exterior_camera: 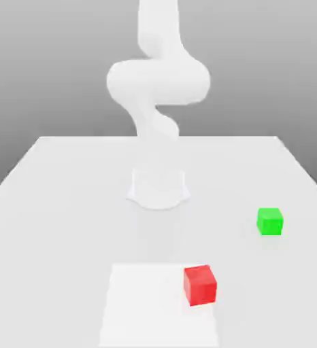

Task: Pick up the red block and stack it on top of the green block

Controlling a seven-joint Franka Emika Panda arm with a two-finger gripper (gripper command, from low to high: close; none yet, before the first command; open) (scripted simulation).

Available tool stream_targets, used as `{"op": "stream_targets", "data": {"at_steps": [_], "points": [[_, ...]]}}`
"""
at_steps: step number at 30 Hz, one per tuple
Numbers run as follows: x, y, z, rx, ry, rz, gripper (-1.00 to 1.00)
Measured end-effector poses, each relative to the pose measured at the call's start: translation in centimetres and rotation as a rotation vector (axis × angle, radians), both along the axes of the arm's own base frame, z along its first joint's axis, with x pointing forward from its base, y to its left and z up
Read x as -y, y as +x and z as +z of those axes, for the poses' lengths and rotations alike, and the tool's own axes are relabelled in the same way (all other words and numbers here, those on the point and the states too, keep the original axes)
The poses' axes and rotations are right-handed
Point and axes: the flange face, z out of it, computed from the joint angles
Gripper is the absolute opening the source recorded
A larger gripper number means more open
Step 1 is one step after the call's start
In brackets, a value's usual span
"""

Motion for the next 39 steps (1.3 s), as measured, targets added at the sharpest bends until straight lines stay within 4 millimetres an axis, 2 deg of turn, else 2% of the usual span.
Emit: {"op": "stream_targets", "data": {"at_steps": [2,5,10,13,17,19,21,26,27,34,39], "points": [[-0.8,2.6,-4.8,-0.077,0.003,0.024,0.0],[-2.1,5.2,-11.7,-0.184,0.001,0.056,0.0],[-4.3,6.7,-23.3,-0.359,-0.014,0.104,0.0],[-5.5,6.2,-30.2,-0.462,-0.031,0.131,0.0],[-6.7,3.8,-38.7,-0.599,-0.062,0.164,0.0],[-7.2,2.0,-42.7,-0.667,-0.083,0.183,0.0],[-7.2,1.2,-45.6,-0.7,-0.093,0.189,0.0],[-7.2,0.8,-50.9,-0.711,-0.095,0.19,0.0],[-7.2,0.8,-51.5,-0.711,-0.095,0.189,-1.0],[-7.2,0.8,-51.5,-0.711,-0.096,0.189,-1.0],[-7.2,0.9,-47.0,-0.711,-0.096,0.189,-1.0]]}}
